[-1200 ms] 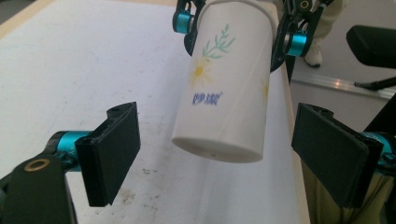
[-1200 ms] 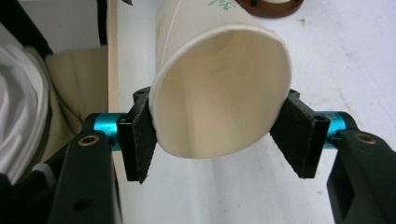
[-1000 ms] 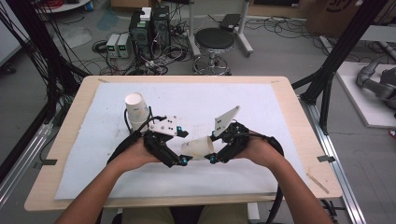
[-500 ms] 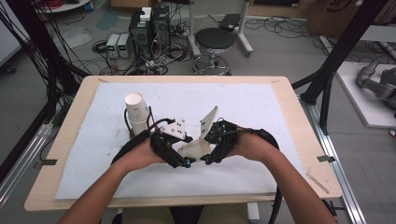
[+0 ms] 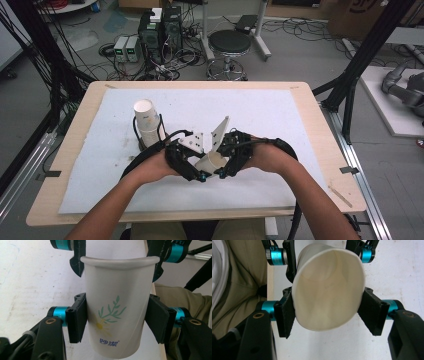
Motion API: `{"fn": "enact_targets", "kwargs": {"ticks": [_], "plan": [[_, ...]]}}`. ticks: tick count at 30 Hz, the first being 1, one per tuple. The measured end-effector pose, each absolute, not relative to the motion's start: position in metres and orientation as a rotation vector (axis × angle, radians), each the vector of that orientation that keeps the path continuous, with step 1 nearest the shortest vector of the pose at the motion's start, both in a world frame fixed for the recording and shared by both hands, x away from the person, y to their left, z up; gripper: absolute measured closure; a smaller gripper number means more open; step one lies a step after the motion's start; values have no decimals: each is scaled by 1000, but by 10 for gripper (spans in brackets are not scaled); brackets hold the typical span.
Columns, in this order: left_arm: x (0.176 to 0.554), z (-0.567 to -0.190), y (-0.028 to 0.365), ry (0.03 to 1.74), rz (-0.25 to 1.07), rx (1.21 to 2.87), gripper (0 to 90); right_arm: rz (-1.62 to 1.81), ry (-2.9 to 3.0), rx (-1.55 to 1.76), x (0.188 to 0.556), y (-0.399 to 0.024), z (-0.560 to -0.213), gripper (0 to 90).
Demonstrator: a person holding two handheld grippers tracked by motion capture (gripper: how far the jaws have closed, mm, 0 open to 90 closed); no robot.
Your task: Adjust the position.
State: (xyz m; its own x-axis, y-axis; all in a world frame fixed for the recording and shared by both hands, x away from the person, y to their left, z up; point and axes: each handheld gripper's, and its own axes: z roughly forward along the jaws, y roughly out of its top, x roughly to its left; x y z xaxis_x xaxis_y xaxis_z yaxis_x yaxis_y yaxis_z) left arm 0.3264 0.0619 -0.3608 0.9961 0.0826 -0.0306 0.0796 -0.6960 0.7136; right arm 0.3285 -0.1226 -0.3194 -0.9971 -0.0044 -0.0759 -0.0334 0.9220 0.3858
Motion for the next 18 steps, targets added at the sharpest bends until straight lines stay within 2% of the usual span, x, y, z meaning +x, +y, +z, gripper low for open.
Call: {"fn": "enact_targets", "kwargs": {"ticks": [2, 5, 13, 18], "plan": [[327, -360, 63, 117, 10, 2328, 377, 619, 3002, -21, 328, -123, -319, 340], [328, -361, 65, 143, 17, 2290, 368, 782, 2945, 68, 330, -132, -314, 210], [331, -375, 83, 291, 71, 2184, 355, 1153, 2745, 320, 332, -178, -310, 201], [335, -381, 98, 392, 129, 2088, 356, 1358, 2525, 572, 326, -226, -332, 199]]}}
